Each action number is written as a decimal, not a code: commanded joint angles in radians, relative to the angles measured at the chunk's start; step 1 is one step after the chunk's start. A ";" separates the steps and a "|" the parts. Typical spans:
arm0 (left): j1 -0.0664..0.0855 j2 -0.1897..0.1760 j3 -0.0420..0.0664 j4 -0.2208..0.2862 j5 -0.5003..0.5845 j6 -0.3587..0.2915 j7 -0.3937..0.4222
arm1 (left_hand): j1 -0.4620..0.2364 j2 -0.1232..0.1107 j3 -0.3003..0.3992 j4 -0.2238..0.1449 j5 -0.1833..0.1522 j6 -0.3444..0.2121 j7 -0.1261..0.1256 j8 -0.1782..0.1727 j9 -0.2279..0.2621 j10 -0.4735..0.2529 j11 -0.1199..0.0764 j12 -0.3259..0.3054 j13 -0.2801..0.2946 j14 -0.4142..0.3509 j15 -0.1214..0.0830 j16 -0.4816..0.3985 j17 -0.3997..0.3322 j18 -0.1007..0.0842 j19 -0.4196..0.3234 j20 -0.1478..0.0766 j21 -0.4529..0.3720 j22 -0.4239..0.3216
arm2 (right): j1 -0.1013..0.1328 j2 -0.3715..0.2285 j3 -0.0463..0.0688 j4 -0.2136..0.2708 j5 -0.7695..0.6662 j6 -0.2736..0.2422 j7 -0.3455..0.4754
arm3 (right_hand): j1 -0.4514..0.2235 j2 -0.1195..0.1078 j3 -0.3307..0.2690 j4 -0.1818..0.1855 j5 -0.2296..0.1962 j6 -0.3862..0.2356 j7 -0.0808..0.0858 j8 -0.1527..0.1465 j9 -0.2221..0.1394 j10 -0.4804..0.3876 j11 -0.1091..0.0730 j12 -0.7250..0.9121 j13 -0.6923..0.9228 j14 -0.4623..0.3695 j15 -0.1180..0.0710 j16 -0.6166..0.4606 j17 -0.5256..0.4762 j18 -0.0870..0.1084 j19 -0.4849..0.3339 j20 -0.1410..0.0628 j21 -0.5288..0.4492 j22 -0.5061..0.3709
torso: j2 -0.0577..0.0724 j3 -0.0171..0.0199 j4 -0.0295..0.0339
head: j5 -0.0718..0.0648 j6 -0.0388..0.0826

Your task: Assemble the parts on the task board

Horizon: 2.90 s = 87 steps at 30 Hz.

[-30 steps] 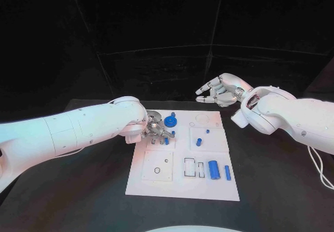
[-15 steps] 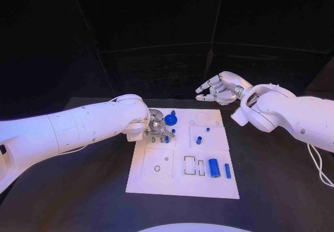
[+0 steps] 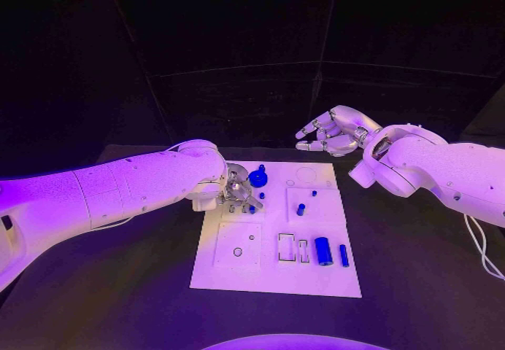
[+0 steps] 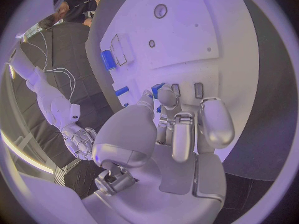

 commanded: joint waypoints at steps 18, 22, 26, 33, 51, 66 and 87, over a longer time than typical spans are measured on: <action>0.002 0.016 0.000 -0.015 -0.014 0.018 0.002 | 0.112 0.060 0.195 -0.115 0.004 -0.039 -0.005 0.001 0.011 -0.020 -0.005 0.002 -0.006 0.099 -0.013 0.003 0.235 -0.009 -0.009 -0.002 0.006 0.007 | 0.002 0.006 0.001 -0.005 -0.004 0.021 -0.001 | 0.007 0.005 0.001 -0.007 0.007 0.007 0.000 0.006 0.001 0.010 0.001 0.008 0.006 0.045 -0.006 -0.002 0.001 0.006 0.001 -0.007 -0.004 0.003 | -0.001 -0.0004 0.0011 | -0.001 -0.004; 0.001 0.008 0.000 -0.009 -0.014 0.000 0.017 | 0.104 0.035 0.346 -0.162 0.004 -0.042 -0.001 0.001 0.014 -0.022 -0.004 0.002 -0.009 0.099 -0.011 0.004 0.236 -0.009 -0.009 -0.002 0.007 0.011 | 0.002 0.008 0.001 -0.007 -0.004 0.027 -0.002 | 0.007 0.005 0.002 -0.007 0.007 0.007 0.000 0.006 0.001 0.012 0.001 0.012 0.009 0.045 -0.006 -0.002 0.001 0.006 0.001 -0.007 -0.004 0.003 | -0.001 -0.0005 0.0018 | -0.002 -0.004; 0.001 -0.002 0.000 0.001 -0.004 -0.017 0.029 | 0.057 -0.006 0.491 -0.188 0.013 -0.041 -0.001 0.008 0.020 -0.019 -0.004 0.004 -0.010 0.100 -0.007 0.004 0.237 -0.009 -0.010 0.001 0.006 0.012 | 0.002 0.009 0.001 -0.009 -0.004 0.031 -0.003 | 0.007 0.005 0.002 -0.007 0.007 0.007 0.000 0.006 0.001 0.012 0.001 0.012 0.009 0.045 -0.006 -0.002 0.001 0.006 0.001 -0.007 -0.004 0.003 | 0.000 -0.0014 0.0021 | -0.003 -0.006; 0.001 -0.022 0.000 0.019 0.020 -0.041 0.044 | -0.074 -0.097 0.755 -0.216 0.019 -0.039 0.002 0.037 0.044 -0.012 -0.002 0.007 -0.020 0.099 -0.006 0.004 0.236 -0.008 -0.012 0.004 0.003 0.012 | 0.002 0.012 0.001 -0.014 -0.004 0.040 -0.006 | 0.007 0.006 0.002 -0.007 0.008 0.007 -0.001 0.007 0.001 0.014 0.001 0.014 0.011 0.045 -0.006 -0.002 0.001 0.006 0.001 -0.007 -0.004 0.002 | 0.000 -0.0020 0.0026 | -0.001 -0.006; 0.001 -0.084 0.000 0.087 0.027 -0.163 0.074 | -0.120 -0.141 0.843 -0.242 0.092 -0.034 -0.005 0.059 0.062 0.003 -0.005 0.020 -0.012 0.102 -0.010 0.010 0.248 -0.009 -0.010 0.002 0.004 0.016 | 0.002 0.013 0.000 -0.022 -0.004 0.043 -0.009 | 0.006 0.007 0.001 -0.006 0.009 0.008 -0.001 0.008 0.001 0.015 0.001 0.014 0.010 0.046 -0.006 -0.002 0.001 0.006 0.002 -0.008 -0.004 0.003 | 0.000 -0.0004 0.0039 | 0.011 -0.005; -0.020 -0.099 -0.001 0.110 -0.016 -0.196 0.022 | -0.121 -0.140 0.850 -0.243 0.094 -0.032 -0.005 0.061 0.063 0.006 -0.006 0.024 -0.008 0.103 -0.010 0.012 0.252 -0.010 -0.009 0.002 0.005 0.019 | 0.002 0.009 0.000 -0.023 -0.004 0.041 -0.010 | 0.005 0.007 0.001 -0.005 0.010 0.008 -0.001 0.008 0.001 0.015 0.001 0.014 0.010 0.046 -0.006 -0.002 0.001 0.006 0.002 -0.008 -0.004 0.003 | 0.000 -0.0003 0.0040 | 0.018 -0.010; -0.027 -0.105 -0.002 0.107 -0.046 -0.118 0.003 | -0.120 -0.141 0.860 -0.248 0.098 -0.030 -0.006 0.063 0.064 0.011 -0.007 0.029 -0.004 0.104 -0.011 0.014 0.256 -0.010 -0.009 0.001 0.006 0.020 | 0.002 0.011 0.000 -0.027 -0.004 0.047 -0.009 | 0.005 0.007 0.001 -0.005 0.010 0.008 -0.001 0.008 0.001 0.015 0.001 0.014 0.010 0.046 -0.006 -0.002 0.001 0.006 0.002 -0.008 -0.004 0.003 | 0.002 -0.0006 0.0028 | 0.020 -0.014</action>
